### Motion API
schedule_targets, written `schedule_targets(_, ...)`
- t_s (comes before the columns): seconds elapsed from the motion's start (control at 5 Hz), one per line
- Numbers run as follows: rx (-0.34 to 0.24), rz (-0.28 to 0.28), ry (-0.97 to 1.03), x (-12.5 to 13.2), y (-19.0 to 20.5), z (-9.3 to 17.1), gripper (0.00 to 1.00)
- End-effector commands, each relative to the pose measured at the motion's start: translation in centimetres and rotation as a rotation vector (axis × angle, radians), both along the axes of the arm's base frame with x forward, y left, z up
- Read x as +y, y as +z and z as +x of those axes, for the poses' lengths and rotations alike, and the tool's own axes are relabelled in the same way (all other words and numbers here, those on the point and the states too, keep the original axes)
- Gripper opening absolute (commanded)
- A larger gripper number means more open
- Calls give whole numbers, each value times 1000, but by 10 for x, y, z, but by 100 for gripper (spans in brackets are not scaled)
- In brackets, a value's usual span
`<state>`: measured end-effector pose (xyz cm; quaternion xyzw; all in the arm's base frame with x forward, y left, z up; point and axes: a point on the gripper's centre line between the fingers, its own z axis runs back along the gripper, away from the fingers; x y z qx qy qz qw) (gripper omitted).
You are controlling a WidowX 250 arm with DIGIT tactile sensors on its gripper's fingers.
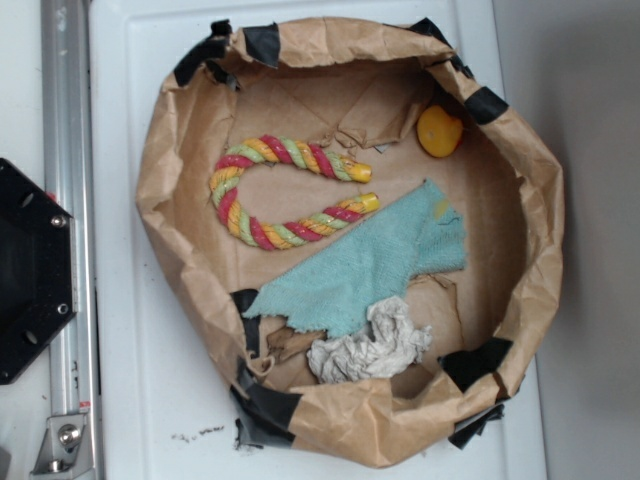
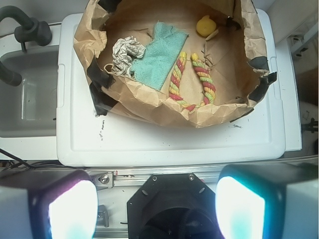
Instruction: Grab the multicolored rope.
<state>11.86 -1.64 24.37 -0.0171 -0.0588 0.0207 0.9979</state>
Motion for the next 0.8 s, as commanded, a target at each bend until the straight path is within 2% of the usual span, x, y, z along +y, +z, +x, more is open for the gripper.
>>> schedule_targets(0.0, 0, 0, 0, 0, 0, 0, 100)
schedule_targets(0.2, -23, 36, -54, 19, -22, 50, 100)
schedule_targets(0.4, -1, 43, 9, 43, -48, 81, 100)
schedule_targets(0.6, 87, 29, 29, 47, -88, 94, 100)
